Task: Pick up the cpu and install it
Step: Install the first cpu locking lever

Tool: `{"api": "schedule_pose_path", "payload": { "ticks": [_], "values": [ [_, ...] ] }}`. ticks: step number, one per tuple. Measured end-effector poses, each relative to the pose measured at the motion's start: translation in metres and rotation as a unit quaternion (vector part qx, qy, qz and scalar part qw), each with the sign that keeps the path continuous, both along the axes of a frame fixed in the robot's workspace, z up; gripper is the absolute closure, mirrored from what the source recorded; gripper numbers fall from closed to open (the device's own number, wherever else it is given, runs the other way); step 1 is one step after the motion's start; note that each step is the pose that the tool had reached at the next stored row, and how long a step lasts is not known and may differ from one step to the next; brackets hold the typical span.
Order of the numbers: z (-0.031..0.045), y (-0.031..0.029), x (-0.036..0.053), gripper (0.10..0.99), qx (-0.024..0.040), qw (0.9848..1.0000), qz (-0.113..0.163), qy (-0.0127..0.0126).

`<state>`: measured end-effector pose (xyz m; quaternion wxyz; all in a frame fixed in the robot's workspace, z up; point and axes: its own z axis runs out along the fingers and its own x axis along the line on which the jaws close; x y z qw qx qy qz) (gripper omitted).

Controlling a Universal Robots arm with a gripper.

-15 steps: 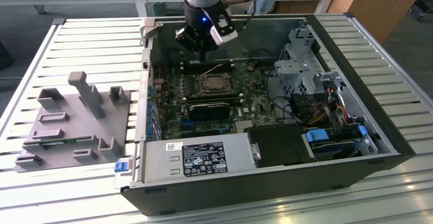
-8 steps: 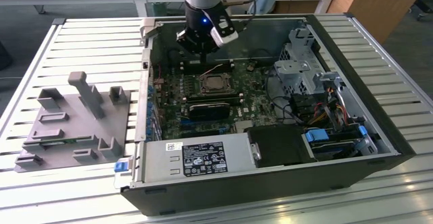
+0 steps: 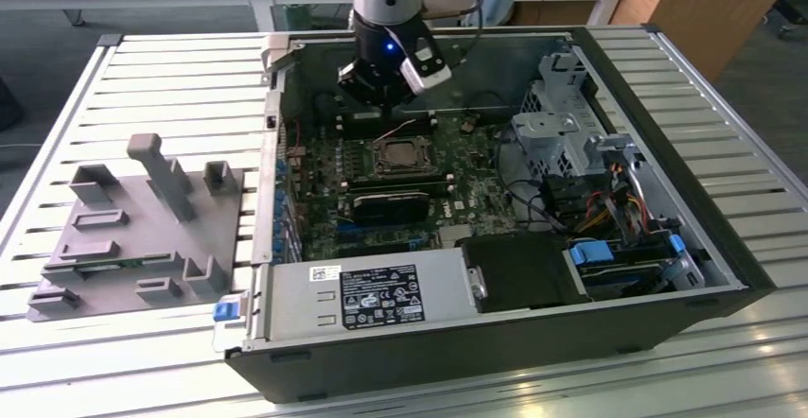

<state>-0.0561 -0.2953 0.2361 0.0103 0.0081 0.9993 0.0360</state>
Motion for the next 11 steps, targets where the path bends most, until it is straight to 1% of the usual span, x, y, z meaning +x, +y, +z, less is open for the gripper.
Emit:
{"api": "schedule_pose_path", "payload": {
  "ticks": [6,11],
  "values": [
    [-0.0066,0.0014,0.0075,0.98,-0.0002,1.0,-0.001,0.0],
    [-0.0122,0.0029,0.0113,0.98,-0.0002,1.0,-0.001,0.0]
  ]
}}
